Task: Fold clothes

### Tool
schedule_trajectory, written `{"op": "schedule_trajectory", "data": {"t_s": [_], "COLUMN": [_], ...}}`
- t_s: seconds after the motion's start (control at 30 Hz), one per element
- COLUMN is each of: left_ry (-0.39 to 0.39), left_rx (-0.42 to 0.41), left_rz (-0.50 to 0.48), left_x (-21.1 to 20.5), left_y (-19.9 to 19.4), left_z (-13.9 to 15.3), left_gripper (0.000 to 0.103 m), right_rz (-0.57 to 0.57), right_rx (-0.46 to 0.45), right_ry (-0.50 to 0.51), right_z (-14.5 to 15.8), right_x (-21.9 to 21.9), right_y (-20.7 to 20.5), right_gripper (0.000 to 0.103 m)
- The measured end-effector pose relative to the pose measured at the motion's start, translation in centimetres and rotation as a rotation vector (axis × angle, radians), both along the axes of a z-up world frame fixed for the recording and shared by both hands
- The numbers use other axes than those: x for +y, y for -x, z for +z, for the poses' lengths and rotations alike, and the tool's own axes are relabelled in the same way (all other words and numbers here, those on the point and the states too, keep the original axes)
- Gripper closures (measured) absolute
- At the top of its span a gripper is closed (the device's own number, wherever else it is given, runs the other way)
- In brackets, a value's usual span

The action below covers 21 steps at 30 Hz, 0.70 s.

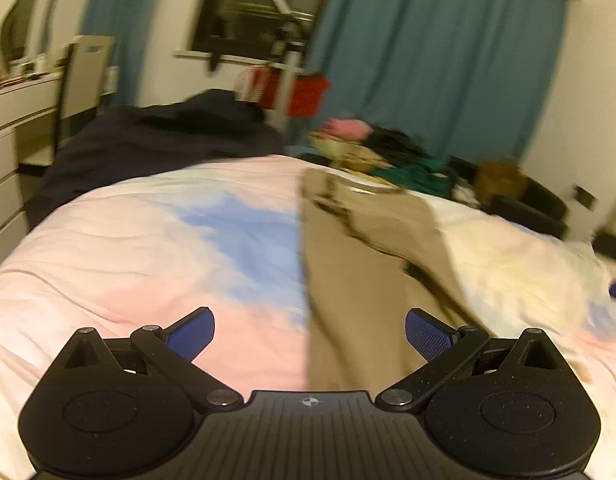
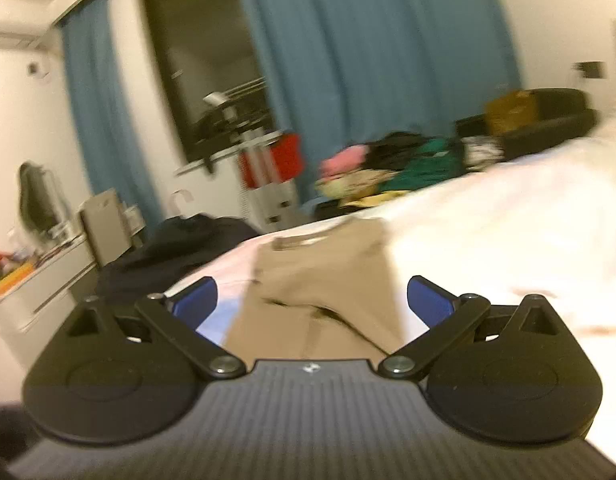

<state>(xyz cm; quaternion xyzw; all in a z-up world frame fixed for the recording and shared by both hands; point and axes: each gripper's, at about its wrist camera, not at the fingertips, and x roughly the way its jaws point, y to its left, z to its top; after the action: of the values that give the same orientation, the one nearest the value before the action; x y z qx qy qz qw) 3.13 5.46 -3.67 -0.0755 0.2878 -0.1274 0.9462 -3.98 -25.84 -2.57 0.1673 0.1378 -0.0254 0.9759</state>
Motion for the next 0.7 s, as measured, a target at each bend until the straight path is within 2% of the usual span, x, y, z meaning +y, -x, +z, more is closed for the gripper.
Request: {"op": "schedule_trajectory", "data": {"t_s": [0.1,0.23,0.43,0.5,0.6,0.7], "left_ry": [0.001,-0.022,-0.027,-0.034,-0.058,-0.053], "left_rx": [-0.007,0.004,0.112,0.130,0.169,0.212], "left_rz": [-0.020,-0.055,-0.172,-0.213,-0.274,-0.339], "left_x": [-1.9,-4.9,-11.2,-13.6,-17.5,-20.9], "left_y": [1.8,3.3,3.1,3.0,2.8,3.0], "left_z": [0.5,0.2,-1.3,-1.6,-2.3,-3.2], "left_gripper": [0.001,0.001,0.003,0.004,0.010,0.018], "right_rz": [-0.037,-0.053,-0.169,-0.198,-0.225,-0.261], "right_rx": [0.003,-0.032,-0.079,-0.099,-0.124,-0.158], "right_ry": [0.002,-0.022,-0.030,-0.064,-0.145,-0.182], "right_z": [-0.9,-1.4,-2.3,-2.6,-3.0,-3.2], "right_x": [-2.4,-5.4,-8.8,-10.0,-12.0,-13.5], "right_y": [3.6,6.0,6.9,7.4,8.3,9.4], "right_gripper": [0.000,0.000,0.000,0.000,0.000,0.000]}}
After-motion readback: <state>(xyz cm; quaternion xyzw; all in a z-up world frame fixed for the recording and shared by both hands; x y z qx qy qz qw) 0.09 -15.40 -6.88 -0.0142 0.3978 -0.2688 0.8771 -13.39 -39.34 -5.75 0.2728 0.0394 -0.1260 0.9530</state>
